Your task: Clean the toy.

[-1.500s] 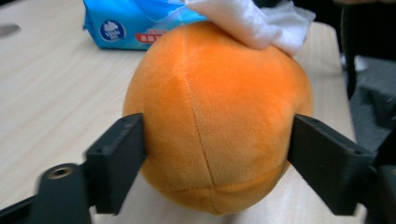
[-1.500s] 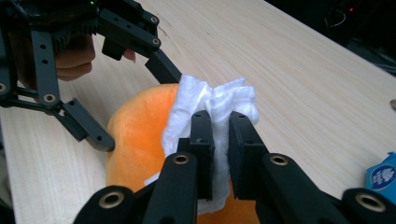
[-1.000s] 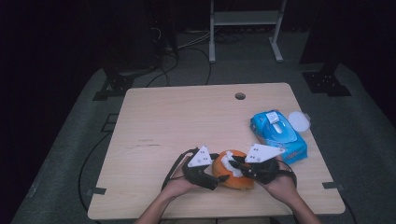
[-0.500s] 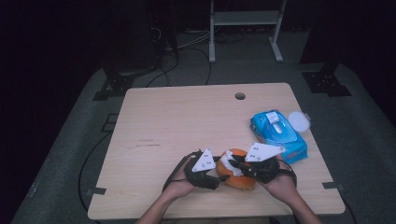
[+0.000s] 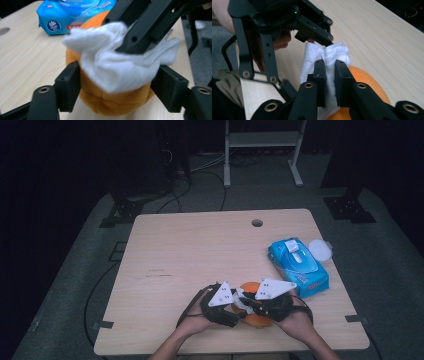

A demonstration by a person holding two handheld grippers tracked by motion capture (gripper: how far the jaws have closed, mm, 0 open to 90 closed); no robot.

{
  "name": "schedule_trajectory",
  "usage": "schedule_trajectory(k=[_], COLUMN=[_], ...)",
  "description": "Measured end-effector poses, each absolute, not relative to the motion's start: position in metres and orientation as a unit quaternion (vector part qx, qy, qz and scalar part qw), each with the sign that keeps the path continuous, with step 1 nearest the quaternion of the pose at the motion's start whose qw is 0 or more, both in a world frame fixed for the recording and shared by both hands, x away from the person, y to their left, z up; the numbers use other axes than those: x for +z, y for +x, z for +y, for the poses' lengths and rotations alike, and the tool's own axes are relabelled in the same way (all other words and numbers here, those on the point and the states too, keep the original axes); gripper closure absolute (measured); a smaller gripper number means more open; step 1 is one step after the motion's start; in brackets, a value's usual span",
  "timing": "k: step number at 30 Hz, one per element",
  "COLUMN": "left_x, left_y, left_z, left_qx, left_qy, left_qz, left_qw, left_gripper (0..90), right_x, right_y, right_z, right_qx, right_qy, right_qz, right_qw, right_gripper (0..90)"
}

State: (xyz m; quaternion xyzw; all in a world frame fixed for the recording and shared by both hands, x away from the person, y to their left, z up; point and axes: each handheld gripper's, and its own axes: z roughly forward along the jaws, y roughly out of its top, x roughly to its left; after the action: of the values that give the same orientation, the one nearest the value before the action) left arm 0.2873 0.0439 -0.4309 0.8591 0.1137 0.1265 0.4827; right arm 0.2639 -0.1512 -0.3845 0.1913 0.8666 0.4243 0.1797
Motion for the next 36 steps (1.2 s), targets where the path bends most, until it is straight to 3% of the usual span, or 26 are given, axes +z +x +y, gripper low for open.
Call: schedule_trajectory(k=[8,13,16,20,24,27,29,31,36], left_x=[-0.437,-0.433,-0.432,-0.432,-0.435,-0.436,-0.431,-0.426,-0.434], left_y=[0.295,0.297,0.294,0.29,0.293,0.295,0.294,0.292,0.29], left_z=[0.055,0.05,0.047,0.049,0.054,0.058,0.056,0.053,0.049], left_qx=[0.114,0.084,0.099,0.119,0.107,0.09,0.083,0.09,0.117], left_qy=[0.861,0.855,0.858,0.862,0.861,0.858,0.85,0.837,0.858], left_qz=[0.117,0.132,0.126,0.119,0.131,0.136,0.133,0.128,0.116], left_qw=[0.482,0.495,0.487,0.479,0.48,0.488,0.503,0.525,0.486], left_gripper=[31.9,16.0,17.9,28.7,32.3,29.1,18.8,14.7,19.9], right_x=[-0.378,-0.382,-0.381,-0.381,-0.38,-0.38,-0.38,-0.381,-0.386], right_y=[0.278,0.279,0.274,0.266,0.27,0.276,0.276,0.275,0.269], right_z=[-0.188,-0.201,-0.184,-0.163,-0.17,-0.186,-0.192,-0.191,-0.167], right_qx=[0.427,0.425,0.429,0.431,0.42,0.415,0.417,0.423,0.415], right_qy=[0.237,0.257,0.236,0.205,0.208,0.229,0.237,0.232,0.199], right_qz=[0.849,0.846,0.85,0.859,0.862,0.86,0.857,0.857,0.869], right_qw=[0.199,0.195,0.195,0.184,0.192,0.187,0.188,0.183,0.184], right_gripper=[80.4,80.5,80.5,80.5,80.5,80.4,80.5,80.5,80.5])
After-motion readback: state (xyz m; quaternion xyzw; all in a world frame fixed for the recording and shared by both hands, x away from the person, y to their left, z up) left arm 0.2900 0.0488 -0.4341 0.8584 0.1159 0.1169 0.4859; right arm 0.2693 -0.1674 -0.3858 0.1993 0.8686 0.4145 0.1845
